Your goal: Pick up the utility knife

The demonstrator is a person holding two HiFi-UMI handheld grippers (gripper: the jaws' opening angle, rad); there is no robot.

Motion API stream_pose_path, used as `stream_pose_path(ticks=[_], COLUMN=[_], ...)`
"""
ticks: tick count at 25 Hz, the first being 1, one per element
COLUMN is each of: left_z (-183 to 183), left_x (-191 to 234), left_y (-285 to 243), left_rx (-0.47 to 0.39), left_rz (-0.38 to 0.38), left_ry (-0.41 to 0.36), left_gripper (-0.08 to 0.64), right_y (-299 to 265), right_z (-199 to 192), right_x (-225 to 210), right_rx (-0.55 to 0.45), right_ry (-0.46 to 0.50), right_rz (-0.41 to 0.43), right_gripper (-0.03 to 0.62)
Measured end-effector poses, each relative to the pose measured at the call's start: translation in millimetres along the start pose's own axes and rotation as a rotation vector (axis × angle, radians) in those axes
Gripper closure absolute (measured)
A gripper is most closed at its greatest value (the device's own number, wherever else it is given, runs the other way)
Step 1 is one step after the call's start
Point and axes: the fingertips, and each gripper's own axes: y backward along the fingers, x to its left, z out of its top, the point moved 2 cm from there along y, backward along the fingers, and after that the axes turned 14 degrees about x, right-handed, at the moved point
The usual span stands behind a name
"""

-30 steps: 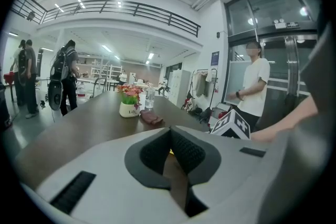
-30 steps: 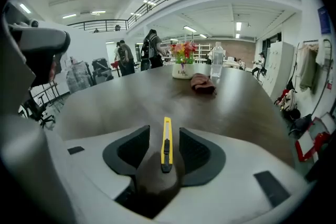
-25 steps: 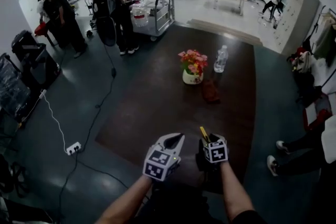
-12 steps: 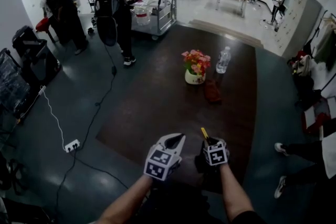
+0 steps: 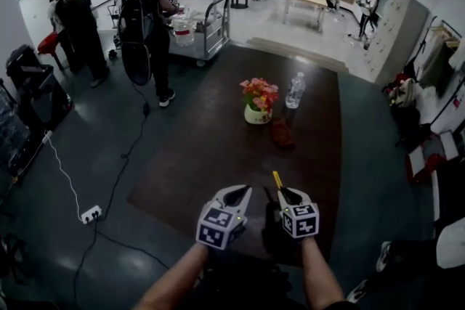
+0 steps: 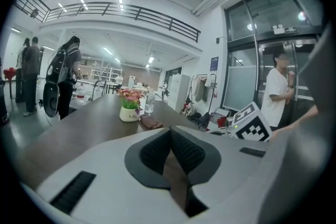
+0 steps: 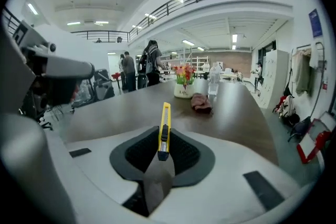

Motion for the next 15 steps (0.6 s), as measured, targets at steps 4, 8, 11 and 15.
stream_pose_path(ticks=[4,8,11,15], left_z=[10.1,24.0,36.5,53.1], left_x=[-1.8,-3.4,-7.4,-13.1], left_y=[4.2,11.6,19.3,31.7], left_rx=[-0.019,-0.047,-0.074,-0.108], left_rz=[-0.012,-0.025,-0.039,-0.056], left_ry=[-0.013,-0.028,-0.04,-0.06], left_gripper=[0.554,0.554,0.554,0.554], right_y=[38.2,74.2,100.7,133.9], right_z=[27.0,51.4,68.4,90.1], right_x=[4.1,10.2,18.4,29.6], right_rx=[-0.127,-0.239,-0.314,-0.406], right_ry=[-0.035,-0.063,-0.067,-0.061], right_rz=[0.007,0.015,0.027,0.038], right_gripper=[0.517,0.517,0.517,0.517])
